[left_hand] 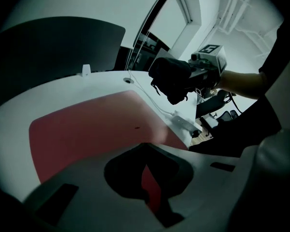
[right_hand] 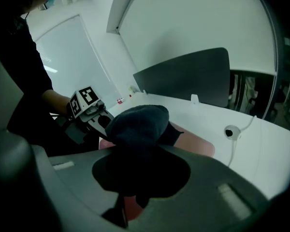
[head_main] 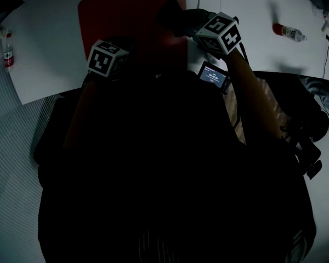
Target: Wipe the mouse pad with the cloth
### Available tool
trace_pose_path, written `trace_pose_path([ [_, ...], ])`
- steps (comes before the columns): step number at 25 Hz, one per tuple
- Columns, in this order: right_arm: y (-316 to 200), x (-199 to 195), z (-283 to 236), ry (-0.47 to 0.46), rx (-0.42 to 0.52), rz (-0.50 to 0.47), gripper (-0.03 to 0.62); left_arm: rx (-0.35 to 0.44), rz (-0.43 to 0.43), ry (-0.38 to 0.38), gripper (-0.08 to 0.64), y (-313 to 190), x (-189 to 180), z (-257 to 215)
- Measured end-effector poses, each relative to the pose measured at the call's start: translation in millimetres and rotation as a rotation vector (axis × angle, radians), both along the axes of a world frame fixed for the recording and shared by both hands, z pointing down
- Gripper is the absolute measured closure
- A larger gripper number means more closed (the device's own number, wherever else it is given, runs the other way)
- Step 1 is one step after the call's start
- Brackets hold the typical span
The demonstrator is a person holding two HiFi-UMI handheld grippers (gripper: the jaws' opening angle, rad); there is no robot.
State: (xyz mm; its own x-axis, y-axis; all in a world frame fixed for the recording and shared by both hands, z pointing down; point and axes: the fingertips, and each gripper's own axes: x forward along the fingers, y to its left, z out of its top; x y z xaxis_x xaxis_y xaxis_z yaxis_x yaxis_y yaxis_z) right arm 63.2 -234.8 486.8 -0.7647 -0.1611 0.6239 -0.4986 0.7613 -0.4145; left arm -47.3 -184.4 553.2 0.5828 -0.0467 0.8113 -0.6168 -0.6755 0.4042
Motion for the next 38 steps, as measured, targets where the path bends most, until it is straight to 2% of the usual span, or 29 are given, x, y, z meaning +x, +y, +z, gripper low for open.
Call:
trace_pose_path([
  [3, 1, 1, 28, 0.036, -0.035, 0.006, 0.525, -0.02, 0.029, -0.024, 0.551, -2, 1, 15],
  [6, 4, 4, 58, 0.094, -0.048, -0.017, 0.525, -0.04, 0.017, -0.025, 0.551, -3, 3, 24],
  [12, 5, 5, 118, 0.253, -0.05, -0.089, 0.525, -0.069, -0.002, -0.04, 0.551, -3, -3, 41],
  [15, 15, 10, 147, 0.331, -0.081, -0.136, 0.525, -0.069, 0.007, -0.04, 0.551, -8, 0, 43],
  [19, 15, 13, 156, 0.285, -0.156, -0.073, 0.525, -0.066, 0.03, -0.069, 0.551, -19, 1, 56],
  [23, 15, 13, 156, 0.271, -0.168, -0.043, 0.525, -0.032, 0.046, -0.133, 0.551, -36, -1, 74],
  [27, 13, 13, 153, 0.221, -0.199, -0.024, 0.526, -0.077, 0.019, -0.19, 0.551, -35, -6, 99],
  [34, 12, 12, 152, 0.193, -0.231, -0.038, 0.525, -0.071, 0.01, -0.189, 0.551, -37, -6, 105],
  [36, 9, 13, 148, 0.21, -0.195, -0.076, 0.525, -0.078, 0.014, -0.184, 0.551, -37, -4, 106],
  [38, -6, 18, 138, 0.235, -0.084, -0.108, 0.525, -0.074, 0.03, -0.182, 0.551, -36, -1, 105],
])
